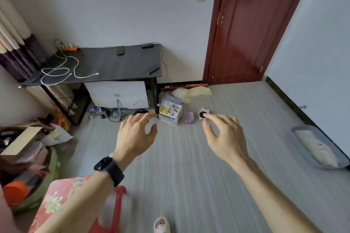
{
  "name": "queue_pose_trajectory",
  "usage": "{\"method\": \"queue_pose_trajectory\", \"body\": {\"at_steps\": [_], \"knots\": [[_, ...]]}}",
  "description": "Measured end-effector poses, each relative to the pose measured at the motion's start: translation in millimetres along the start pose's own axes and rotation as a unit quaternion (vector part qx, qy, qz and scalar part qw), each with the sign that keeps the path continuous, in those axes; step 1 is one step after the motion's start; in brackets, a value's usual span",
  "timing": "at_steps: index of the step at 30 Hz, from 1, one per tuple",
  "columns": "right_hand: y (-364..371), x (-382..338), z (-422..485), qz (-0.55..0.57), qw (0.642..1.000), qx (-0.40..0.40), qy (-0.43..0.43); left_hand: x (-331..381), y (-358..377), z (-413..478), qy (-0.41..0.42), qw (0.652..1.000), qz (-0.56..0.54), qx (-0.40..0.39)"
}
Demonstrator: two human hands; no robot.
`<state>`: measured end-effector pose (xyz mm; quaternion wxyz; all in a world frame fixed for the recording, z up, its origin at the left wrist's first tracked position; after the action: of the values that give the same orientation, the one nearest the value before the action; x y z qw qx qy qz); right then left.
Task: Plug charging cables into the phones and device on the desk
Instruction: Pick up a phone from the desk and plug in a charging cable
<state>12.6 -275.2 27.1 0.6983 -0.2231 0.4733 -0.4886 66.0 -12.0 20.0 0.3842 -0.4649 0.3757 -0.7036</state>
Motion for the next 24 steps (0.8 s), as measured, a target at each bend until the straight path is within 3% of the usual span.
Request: {"method": "queue_pose_trajectory", "body": {"at_steps": [12,24], "knots": [[149,-87,246,-0.012,0.998,-0.031,-0.054,-149,-21,240,-0.077,0.996,-0.03,0.038],[317,-137,424,0.04,0.989,-0.102,-0.101,-290,-10,394,-0.187,0.981,-0.029,0.034]]}}
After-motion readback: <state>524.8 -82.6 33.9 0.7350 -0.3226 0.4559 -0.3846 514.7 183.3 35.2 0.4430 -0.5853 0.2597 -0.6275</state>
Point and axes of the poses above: each hand's wrist, its own z-axis towards the middle knuckle, its own y-axis out of the palm, x = y × z, the point moved 7 cm from there along z, towards the middle knuckle, and after that the axes turned 4 degrees about -z, right-handed, at the moved point
